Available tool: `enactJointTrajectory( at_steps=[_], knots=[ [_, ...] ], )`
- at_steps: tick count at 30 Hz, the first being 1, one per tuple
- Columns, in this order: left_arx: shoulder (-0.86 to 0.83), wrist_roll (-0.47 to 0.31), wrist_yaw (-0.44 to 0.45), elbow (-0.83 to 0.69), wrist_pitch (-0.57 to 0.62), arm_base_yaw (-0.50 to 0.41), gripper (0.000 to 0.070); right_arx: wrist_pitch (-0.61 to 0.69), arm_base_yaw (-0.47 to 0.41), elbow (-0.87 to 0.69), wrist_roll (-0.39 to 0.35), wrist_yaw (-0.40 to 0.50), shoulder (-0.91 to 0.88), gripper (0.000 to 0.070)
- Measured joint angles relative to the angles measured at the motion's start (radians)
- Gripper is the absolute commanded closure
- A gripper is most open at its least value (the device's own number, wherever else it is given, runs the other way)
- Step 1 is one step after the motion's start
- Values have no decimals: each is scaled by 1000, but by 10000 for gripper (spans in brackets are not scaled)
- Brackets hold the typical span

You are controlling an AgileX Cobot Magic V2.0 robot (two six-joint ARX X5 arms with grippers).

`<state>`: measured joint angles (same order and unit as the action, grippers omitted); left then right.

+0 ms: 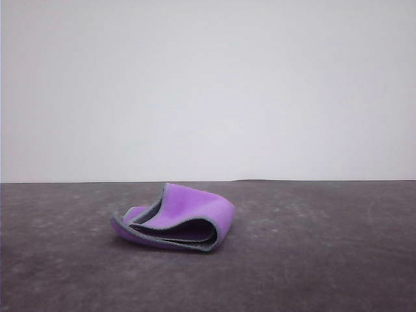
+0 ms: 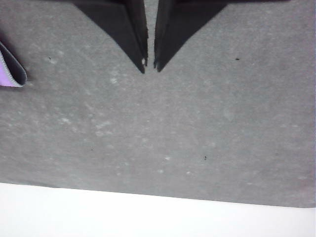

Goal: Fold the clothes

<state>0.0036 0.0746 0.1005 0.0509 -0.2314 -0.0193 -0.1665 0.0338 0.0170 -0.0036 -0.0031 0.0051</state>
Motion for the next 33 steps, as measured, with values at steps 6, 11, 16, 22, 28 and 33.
enactJointTrajectory(
  at_steps=[6, 11, 16, 22, 28, 33],
  knots=[
    [0, 0, 0, 0, 0, 0, 683, 0, 0, 0, 0, 0, 0, 695],
    [0, 0, 0, 0, 0, 0, 683, 0, 0, 0, 0, 0, 0, 695],
    [0, 0, 0, 0, 0, 0, 683, 0, 0, 0, 0, 0, 0, 695],
    [0, 0, 0, 0, 0, 0, 683, 0, 0, 0, 0, 0, 0, 695],
    [0, 0, 0, 0, 0, 0, 683, 0, 0, 0, 0, 0, 0, 695],
    [0, 0, 0, 0, 0, 0, 683, 0, 0, 0, 0, 0, 0, 695]
  ],
)
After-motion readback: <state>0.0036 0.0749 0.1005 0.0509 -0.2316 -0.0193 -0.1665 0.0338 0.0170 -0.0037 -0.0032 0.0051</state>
